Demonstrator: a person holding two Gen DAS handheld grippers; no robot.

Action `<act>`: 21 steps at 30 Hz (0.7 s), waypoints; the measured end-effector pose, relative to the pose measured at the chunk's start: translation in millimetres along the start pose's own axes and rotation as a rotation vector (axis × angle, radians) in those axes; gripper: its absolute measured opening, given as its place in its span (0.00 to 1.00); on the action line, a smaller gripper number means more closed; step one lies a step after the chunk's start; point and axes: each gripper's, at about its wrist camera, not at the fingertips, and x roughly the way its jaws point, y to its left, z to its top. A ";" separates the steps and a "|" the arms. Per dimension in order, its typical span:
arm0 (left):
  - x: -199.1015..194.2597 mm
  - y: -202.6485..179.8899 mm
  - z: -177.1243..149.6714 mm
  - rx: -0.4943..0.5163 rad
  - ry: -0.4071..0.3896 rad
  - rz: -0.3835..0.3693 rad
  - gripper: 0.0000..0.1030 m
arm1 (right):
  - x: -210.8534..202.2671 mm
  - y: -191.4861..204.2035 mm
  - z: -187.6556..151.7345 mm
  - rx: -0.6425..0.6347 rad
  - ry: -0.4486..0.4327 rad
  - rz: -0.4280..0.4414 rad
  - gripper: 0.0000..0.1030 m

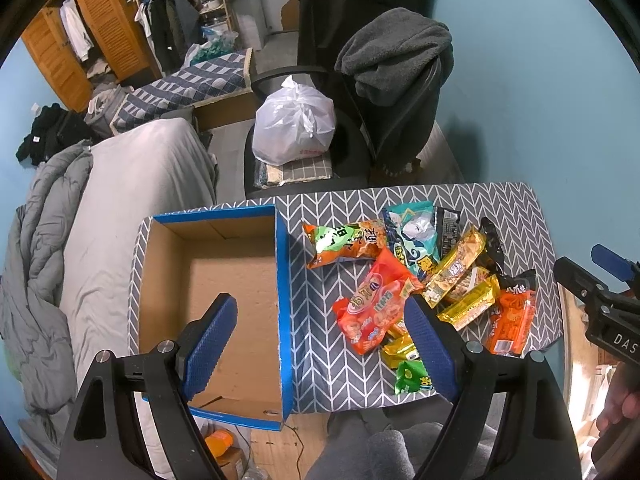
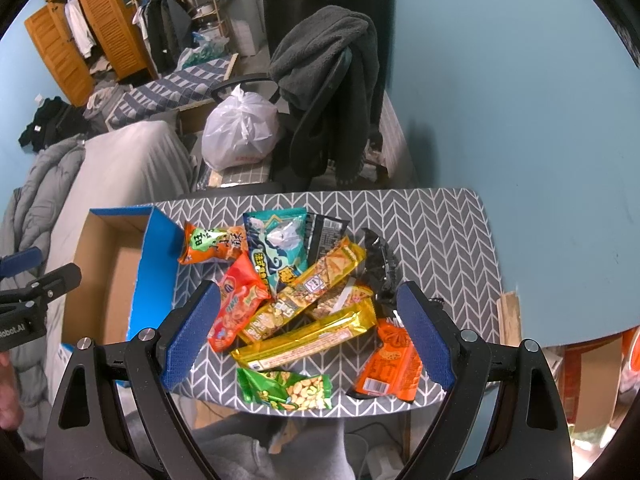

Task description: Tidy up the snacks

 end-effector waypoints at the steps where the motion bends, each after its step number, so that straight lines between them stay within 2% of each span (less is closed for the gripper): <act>1: 0.4 -0.5 1.0 0.000 0.002 0.000 0.85 | 0.1 -0.4 0.3 0.000 0.000 0.000 0.86; 15: 4.0 -1.8 1.7 0.003 0.006 -0.003 0.85 | 3.9 -5.7 -0.6 -0.006 0.019 0.001 0.86; 21: 23.0 -1.1 3.8 0.034 0.020 -0.001 0.85 | 11.3 -17.5 -2.9 -0.003 0.040 0.002 0.86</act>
